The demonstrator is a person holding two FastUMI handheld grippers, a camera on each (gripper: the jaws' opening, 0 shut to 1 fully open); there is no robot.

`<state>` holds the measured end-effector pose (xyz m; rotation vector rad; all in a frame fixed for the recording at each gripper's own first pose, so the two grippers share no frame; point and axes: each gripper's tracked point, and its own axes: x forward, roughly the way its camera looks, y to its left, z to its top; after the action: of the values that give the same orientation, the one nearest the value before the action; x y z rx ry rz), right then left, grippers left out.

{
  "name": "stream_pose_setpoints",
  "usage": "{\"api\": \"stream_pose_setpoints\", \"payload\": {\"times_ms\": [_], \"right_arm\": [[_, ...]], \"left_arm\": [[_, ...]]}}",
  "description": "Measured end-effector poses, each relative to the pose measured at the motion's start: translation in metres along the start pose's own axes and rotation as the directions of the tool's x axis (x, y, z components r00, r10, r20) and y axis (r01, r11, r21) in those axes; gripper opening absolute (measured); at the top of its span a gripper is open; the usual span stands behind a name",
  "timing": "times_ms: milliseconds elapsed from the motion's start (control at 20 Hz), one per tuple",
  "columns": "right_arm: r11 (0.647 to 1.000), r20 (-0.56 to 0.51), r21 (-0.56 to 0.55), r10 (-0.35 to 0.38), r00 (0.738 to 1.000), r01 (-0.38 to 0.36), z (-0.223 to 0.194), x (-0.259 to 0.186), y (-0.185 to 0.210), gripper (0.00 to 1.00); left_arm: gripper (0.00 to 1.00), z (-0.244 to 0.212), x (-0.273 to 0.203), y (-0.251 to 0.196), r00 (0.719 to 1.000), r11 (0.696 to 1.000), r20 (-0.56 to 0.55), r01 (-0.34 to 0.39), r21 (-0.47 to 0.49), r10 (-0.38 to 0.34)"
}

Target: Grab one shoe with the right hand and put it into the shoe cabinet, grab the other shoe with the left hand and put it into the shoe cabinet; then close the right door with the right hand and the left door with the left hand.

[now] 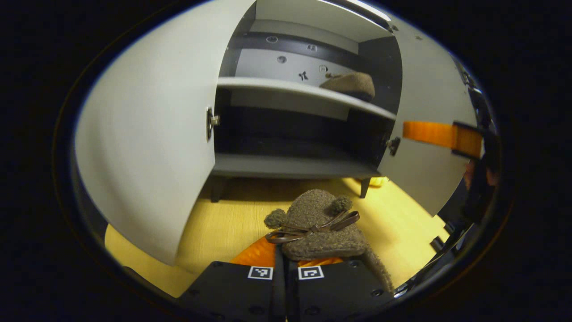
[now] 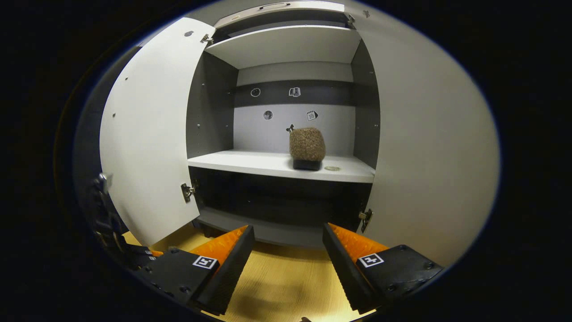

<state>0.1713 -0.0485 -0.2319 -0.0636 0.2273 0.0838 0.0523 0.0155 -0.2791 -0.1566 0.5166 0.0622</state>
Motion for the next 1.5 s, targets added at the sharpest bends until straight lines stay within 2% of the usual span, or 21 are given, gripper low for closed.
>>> {"api": "stream_pose_setpoints", "payload": {"times_ms": [150,300,500,650,850,1050,1350,1500], "right_arm": [[1.0,0.027,0.007,0.029,0.999,-0.029,0.029,0.007,-0.001,0.98],[0.996,0.011,-0.013,0.088,0.996,-0.088,0.037,0.018,0.003,0.98],[0.987,0.01,-0.056,0.151,0.989,-0.15,0.044,0.016,0.005,0.99],[0.976,-0.001,-0.04,0.212,0.977,-0.212,0.043,0.014,0.01,0.98],[0.966,-0.017,-0.063,0.251,0.968,-0.251,0.041,0.015,0.008,0.99],[0.963,-0.02,-0.021,0.269,0.963,-0.269,0.043,0.017,0.008,0.98],[0.959,-0.052,0.075,0.279,0.959,-0.275,0.04,0.026,0.008,0.98],[0.96,-0.049,0.068,0.276,0.96,-0.273,0.044,0.028,0.008,0.99]], "left_arm": [[0.06,0.047,-0.035,-0.008,0.999,0.999,0.017,-0.036,0.006,0.036],[0.06,0.095,-0.059,-0.02,0.997,0.998,0.037,-0.065,0.006,0.065],[0.06,0.159,-0.064,-0.033,0.991,0.991,0.071,-0.121,0.06,0.116],[0.06,0.21,-0.051,-0.038,0.987,0.991,0.11,-0.122,0.059,0.115],[0.07,0.268,-0.022,-0.03,0.983,0.991,0.145,-0.118,0.064,0.108],[0.07,0.318,0.025,-0.023,0.983,0.992,0.162,-0.102,0.079,0.088],[0.07,0.362,0.105,-0.008,0.983,0.992,0.162,-0.099,0.082,0.085],[0.1,0.364,0.15,0.007,0.986,0.99,0.129,-0.115,0.078,0.105]]}}
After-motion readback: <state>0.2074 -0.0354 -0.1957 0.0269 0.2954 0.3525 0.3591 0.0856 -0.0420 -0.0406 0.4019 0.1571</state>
